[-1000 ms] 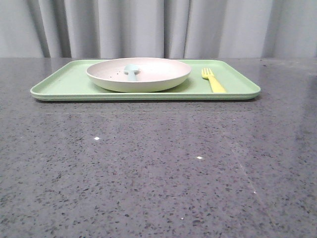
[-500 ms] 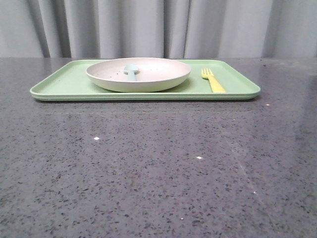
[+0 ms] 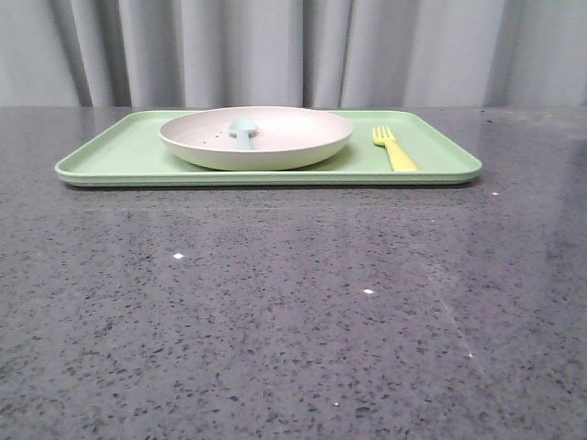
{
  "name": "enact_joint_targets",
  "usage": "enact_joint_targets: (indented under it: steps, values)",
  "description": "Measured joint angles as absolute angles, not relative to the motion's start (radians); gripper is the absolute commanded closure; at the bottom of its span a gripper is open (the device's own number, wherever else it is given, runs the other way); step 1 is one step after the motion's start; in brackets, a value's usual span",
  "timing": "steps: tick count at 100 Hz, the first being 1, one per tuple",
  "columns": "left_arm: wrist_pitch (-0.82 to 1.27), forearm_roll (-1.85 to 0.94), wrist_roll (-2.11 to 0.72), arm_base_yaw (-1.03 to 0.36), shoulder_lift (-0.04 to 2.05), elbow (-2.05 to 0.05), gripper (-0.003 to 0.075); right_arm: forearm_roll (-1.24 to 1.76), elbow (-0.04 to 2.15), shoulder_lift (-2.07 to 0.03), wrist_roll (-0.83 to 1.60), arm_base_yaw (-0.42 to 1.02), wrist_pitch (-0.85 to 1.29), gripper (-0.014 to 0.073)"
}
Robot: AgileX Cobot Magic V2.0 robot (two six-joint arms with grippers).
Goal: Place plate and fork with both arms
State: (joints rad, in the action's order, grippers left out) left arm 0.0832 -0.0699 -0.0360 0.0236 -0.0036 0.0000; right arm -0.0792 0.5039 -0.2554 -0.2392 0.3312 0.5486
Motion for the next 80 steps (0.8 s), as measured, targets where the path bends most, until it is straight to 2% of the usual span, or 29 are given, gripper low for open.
enact_joint_targets:
  steps: [27,50,80]
  values:
    - [0.083,-0.070,-0.036,0.024,-0.004,0.000,0.0741,-0.050,0.450,-0.255,-0.239,0.248,0.471,0.0660]
    - [0.083,-0.070,-0.035,0.024,-0.004,0.000,0.0741,-0.035,0.307,-0.219,-0.239,0.120,0.280,0.0660]
    - [0.083,-0.070,-0.035,0.024,-0.004,0.000,0.0741,-0.037,0.107,-0.108,-0.211,0.059,0.101,0.0660]
